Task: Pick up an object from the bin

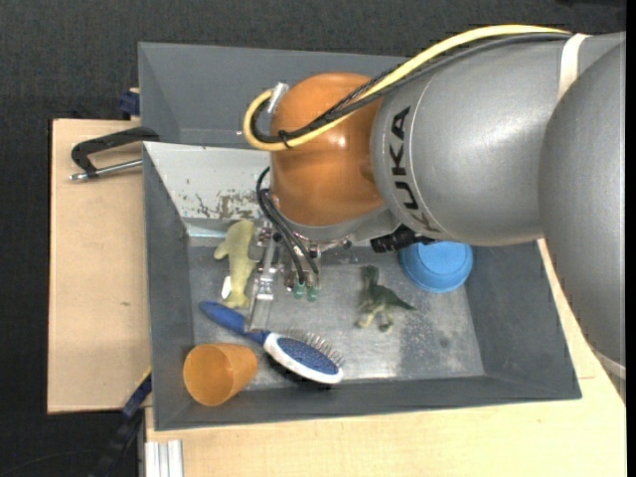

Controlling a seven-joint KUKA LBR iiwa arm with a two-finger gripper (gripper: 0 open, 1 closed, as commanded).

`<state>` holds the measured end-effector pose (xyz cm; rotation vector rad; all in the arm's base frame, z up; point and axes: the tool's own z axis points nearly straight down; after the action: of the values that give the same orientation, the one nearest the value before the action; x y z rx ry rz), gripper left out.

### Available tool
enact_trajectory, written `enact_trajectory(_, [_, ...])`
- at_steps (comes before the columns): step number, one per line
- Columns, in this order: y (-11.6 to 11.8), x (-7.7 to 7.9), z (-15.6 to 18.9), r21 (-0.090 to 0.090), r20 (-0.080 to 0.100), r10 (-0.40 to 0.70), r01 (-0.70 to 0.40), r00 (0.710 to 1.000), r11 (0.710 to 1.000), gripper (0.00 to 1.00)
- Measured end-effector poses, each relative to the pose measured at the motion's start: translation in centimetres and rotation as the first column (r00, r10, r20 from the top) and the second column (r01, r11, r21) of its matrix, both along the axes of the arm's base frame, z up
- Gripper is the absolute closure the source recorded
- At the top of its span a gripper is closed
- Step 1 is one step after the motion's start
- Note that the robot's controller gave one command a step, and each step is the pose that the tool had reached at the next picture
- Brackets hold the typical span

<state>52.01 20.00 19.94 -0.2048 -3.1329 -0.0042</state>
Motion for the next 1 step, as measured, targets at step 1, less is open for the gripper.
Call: enact_trajectory(1, [-0.18,-0.76,-13.16,-0.003,-0.002,0.189,-0.189,0.982,0.982,0.00])
